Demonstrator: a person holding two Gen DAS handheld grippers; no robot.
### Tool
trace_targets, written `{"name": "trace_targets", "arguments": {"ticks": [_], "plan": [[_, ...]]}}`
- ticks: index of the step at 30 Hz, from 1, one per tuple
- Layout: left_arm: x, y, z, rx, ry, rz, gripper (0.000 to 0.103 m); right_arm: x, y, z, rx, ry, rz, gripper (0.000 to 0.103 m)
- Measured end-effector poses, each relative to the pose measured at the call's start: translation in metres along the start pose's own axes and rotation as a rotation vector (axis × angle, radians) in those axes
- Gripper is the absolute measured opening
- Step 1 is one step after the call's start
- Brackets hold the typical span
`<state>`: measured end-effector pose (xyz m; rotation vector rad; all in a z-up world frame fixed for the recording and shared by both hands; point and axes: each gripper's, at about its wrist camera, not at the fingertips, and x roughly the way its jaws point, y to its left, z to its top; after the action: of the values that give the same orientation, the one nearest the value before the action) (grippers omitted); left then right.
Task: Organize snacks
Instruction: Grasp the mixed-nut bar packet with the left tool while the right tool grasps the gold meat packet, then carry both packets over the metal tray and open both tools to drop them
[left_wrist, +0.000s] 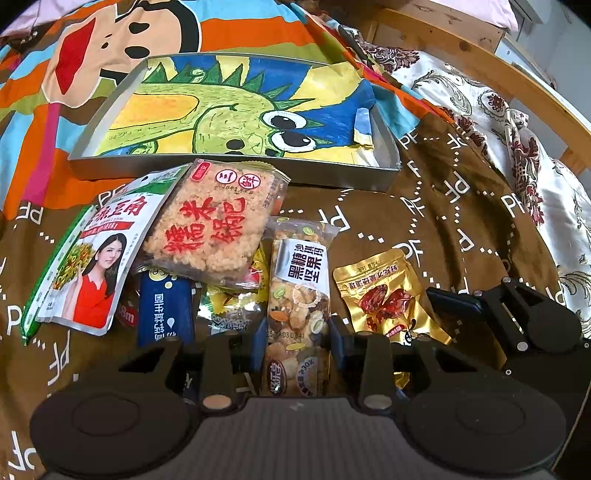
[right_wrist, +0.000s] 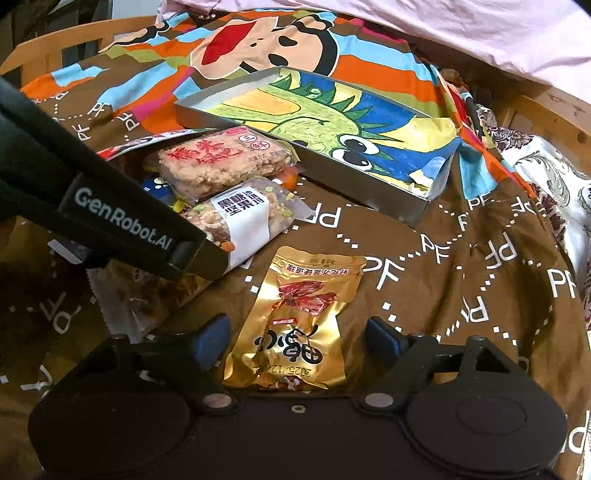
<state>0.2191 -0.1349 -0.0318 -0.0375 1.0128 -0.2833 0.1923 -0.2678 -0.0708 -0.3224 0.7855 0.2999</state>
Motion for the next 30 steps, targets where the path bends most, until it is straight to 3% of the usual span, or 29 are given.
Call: {"name": "trace_targets", "arguments": {"ticks": [12,30], "plan": [[-0.003,-0.002,-0.002,-0.003,0.000,0.007,0.038,0.007,-0.004,0.003,-0.047,-0.040,-0.102,0.058],[-0.012,-0.009,-0.003,-0.029,-0.008,0.028,0.038,0.001,-0.013,0.007,-0.009,-0.094,-0.114,0.056]]}}
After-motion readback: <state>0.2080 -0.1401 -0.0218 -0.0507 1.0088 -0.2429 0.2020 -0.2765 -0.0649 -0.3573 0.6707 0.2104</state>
